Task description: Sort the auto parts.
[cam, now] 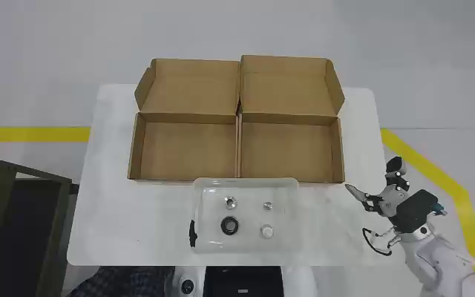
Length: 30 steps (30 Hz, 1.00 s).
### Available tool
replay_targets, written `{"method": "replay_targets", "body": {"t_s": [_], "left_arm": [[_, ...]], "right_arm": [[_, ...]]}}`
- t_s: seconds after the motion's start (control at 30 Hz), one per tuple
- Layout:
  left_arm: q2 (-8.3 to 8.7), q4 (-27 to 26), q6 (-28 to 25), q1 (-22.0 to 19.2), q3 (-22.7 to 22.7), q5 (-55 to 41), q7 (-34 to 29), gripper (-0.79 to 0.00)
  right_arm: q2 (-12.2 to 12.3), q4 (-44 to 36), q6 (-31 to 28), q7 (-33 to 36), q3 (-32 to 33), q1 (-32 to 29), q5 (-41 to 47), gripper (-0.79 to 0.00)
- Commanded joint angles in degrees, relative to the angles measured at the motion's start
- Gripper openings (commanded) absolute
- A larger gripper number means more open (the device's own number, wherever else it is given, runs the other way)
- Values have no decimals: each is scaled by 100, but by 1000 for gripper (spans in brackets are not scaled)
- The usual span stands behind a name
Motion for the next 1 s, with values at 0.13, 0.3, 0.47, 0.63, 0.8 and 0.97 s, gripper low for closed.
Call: {"method": "replay_targets", "body": {"t_s": [0.13,0.3,0.47,0.63,0.8,0.97], "left_arm": [[0,0,0,0,0,0,0,0],[0,0,0,0,0,0,0,0],[0,0,0,0,0,0,0,-1],[0,0,0,0,0,0,0,0],[0,0,0,0,0,0,0,0],[0,0,0,0,0,0,0,0]], "right_arm": [[0,0,0,0,0,0,0,-1],[0,0,0,0,0,0,0,-1],[0,0,0,0,0,0,0,0],[4,-28,-43,137,-49,19,-12,0],[72,-351,-745,419,-199,185,-368,0],[146,-578,-1667,722,-391,345,-411,0]]}}
